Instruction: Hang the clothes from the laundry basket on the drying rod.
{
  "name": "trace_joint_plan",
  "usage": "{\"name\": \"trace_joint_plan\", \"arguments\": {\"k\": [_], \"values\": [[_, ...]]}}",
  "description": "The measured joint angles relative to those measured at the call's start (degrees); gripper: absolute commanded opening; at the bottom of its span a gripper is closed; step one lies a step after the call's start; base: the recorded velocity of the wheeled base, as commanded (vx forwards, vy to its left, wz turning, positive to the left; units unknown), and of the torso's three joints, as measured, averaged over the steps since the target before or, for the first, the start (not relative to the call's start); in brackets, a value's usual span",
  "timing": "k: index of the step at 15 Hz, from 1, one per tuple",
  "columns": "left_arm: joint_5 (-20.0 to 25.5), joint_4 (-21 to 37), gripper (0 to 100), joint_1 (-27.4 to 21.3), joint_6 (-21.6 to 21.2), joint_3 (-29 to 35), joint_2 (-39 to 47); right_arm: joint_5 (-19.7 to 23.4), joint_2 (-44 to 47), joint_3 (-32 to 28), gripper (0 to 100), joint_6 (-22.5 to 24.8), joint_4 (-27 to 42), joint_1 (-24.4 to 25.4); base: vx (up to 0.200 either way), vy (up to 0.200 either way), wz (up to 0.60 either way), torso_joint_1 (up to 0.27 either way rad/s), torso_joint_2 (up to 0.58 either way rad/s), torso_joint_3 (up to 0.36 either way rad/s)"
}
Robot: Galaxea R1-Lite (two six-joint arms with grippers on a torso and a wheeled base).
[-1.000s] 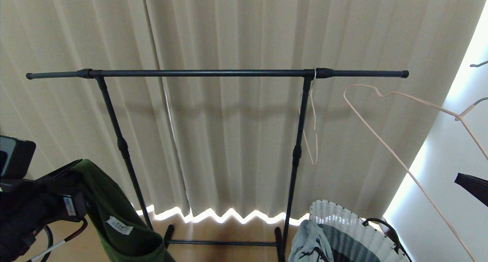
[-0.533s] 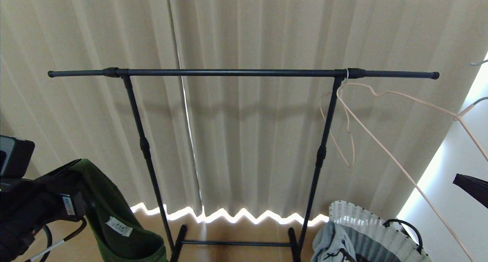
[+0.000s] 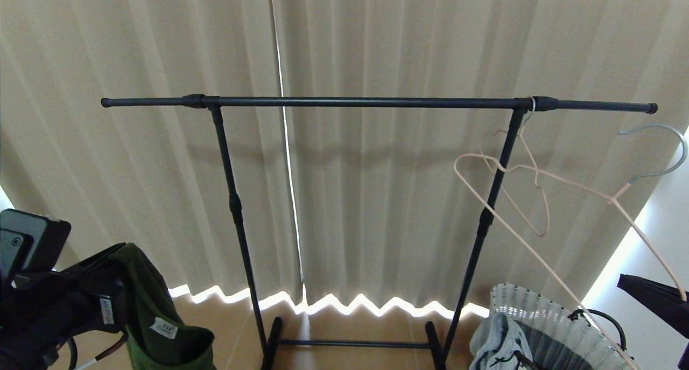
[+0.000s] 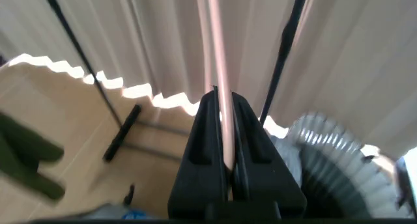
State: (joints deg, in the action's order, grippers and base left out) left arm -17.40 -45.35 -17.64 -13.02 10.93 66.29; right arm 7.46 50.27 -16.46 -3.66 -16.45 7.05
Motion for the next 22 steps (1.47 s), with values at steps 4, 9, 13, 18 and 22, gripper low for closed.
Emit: {"name": "trace_joint_plan", "arguments": {"k": [4,9,13,18,22], "values": [[-0.48,-0.11,0,-0.49,0.30,-1.43,0.40,0.11,1.79,1.46,0,0.05,0.05,3.12,0.000,0.000,0.00,0.000,0.00,0.000],[-5.58,0.44,0,-0.38,-0.02,-0.88,0.10,0.09,7.66,1.39,0,0.05,-0.11,8.13,0.000,0.000,0.00,0.000,0.00,0.000],[-6.61,6.57,0,-0.38,-3.38,2.56,0.18,0.17,10.28,0.76,0,0.02,-0.11,14.34,0.000,0.000,0.00,0.000,0.00,0.000],[-8.35,19.59,0,-3.63,5.47,15.99,3.30,0.99,13.58,0.21,0,-0.22,-0.90,17.23,0.000,0.000,0.00,0.000,0.00,0.000],[-14.41,22.00,0,-9.06,11.98,27.06,11.76,1.71,14.80,-2.63,0,-6.52,-0.88,22.69,0.000,0.000,0.00,0.000,0.00,0.000]]}}
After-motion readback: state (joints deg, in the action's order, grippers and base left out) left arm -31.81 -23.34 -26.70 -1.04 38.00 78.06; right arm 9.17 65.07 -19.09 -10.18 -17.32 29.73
